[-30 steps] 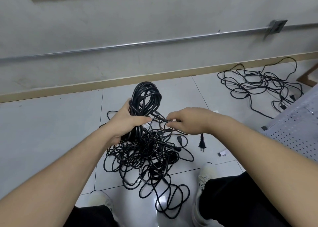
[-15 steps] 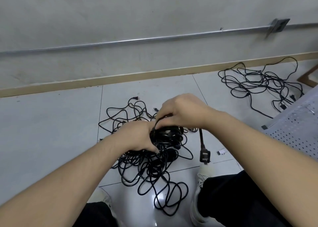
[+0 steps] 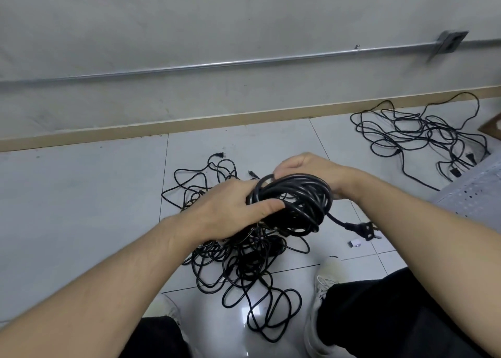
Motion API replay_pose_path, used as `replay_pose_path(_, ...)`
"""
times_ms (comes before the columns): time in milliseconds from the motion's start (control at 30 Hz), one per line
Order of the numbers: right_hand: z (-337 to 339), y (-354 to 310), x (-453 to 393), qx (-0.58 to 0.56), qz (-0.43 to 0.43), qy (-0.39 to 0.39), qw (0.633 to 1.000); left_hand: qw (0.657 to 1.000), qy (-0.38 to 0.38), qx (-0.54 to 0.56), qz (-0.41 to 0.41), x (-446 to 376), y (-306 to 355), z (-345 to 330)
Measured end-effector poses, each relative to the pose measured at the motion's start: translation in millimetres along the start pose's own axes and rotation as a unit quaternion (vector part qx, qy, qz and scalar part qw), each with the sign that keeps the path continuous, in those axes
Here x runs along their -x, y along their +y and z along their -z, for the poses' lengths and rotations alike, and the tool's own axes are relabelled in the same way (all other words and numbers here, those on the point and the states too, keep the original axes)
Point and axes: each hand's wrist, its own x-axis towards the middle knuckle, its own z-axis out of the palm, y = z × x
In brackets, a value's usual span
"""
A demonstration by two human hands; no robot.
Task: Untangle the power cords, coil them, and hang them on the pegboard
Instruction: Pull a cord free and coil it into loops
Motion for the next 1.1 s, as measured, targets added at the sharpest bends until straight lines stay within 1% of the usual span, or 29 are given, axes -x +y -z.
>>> replay_pose_path(33, 2.0, 3.8, -0.2, -0.026, -0.03, -0.016, 0.999, 1.0, 0.002, 0.025, -0.005, 1.5, -2.9, -1.0)
replay_pose_path(100, 2.7, 9.3, -0.2, -0.073, -0.075, -0.025, 0.994, 0.995, 0.029, 0.094, 0.002, 2.8, -8.1, -2.9)
replay_pose_path(133, 1.8, 11.9, -0.1, -0.089, -0.08, -0.026, 0.992, 0.989, 0.049, 0.139, 0.008, 2.7, -9.4, -3.1)
replay_pose_path(200, -2.1, 17.1, -3.4, -0.11, -0.065, 0.02, 0.992, 0.974, 0.088, 0.208, 0.023, 1.5, -10.0, -2.2)
replay_pose_path(233, -3.3, 21.4, -6.1, -0.106, -0.063, 0.056, 0.991, 0.969, 0.102, 0.221, 0.031, 0.9, -9.3, -1.5)
replay_pose_path(300, -9.2, 24.6, -7.9, -0.087, -0.081, 0.073, 0.99, 0.967, 0.128, 0.217, 0.046, 0.8, -9.2, -1.6)
replay_pose_path(400, -21.2, 19.0, -0.6, 0.021, -0.064, 0.018, 0.998, 0.958, 0.19, 0.202, 0.075, -3.4, -11.8, -1.2)
replay_pose_path(467, -22.0, 18.4, 1.8, 0.114, -0.046, 0.018, 0.992, 0.95, 0.232, 0.183, 0.099, -7.6, -16.0, 1.1)
replay_pose_path(500, -22.4, 19.9, 2.2, 0.156, -0.035, 0.018, 0.987, 0.946, 0.24, 0.182, 0.119, -9.3, -17.2, 3.4)
replay_pose_path(567, -22.5, 23.3, 4.2, 0.25, -0.005, -0.004, 0.968, 0.936, 0.248, 0.19, 0.161, -10.3, -23.4, 7.7)
replay_pose_path(633, -24.0, 22.4, 5.0, 0.339, 0.037, -0.03, 0.94, 0.933, 0.255, 0.171, 0.185, -11.2, -35.8, 11.3)
replay_pose_path(700, -26.9, 14.2, 5.7, 0.397, 0.08, -0.03, 0.914, 0.932, 0.261, 0.144, 0.206, -12.9, -46.5, 15.2)
replay_pose_path(767, -31.8, 1.7, 9.1, 0.454, 0.119, -0.03, 0.883, 0.934, 0.25, 0.107, 0.233, -14.9, -49.1, 16.6)
replay_pose_path(867, -39.6, -8.6, 13.8, 0.53, 0.168, -0.056, 0.829, 0.945, 0.188, -0.039, 0.265, -16.9, -45.6, 10.5)
replay_pose_path(933, -43.2, -11.1, 14.8, 0.559, 0.183, -0.059, 0.807, 0.944, 0.157, -0.111, 0.268, -17.2, -43.0, 6.1)
replay_pose_path(967, -42.9, -11.6, 14.5, 0.567, 0.191, -0.048, 0.8, 0.944, 0.138, -0.135, 0.268, -17.6, -41.1, 4.0)
replay_pose_path(1033, -39.1, -12.9, 13.2, 0.563, 0.214, -0.014, 0.798, 0.945, 0.09, -0.172, 0.262, -20.3, -35.5, -4.0)
replay_pose_path(1067, -35.5, -13.8, 12.0, 0.552, 0.218, 0.006, 0.805, 0.947, 0.062, -0.189, 0.254, -21.2, -32.3, -8.5)
replay_pose_path(1100, -30.7, -14.6, 11.1, 0.533, 0.206, 0.026, 0.82, 0.95, 0.039, -0.195, 0.243, -21.4, -28.8, -12.1)
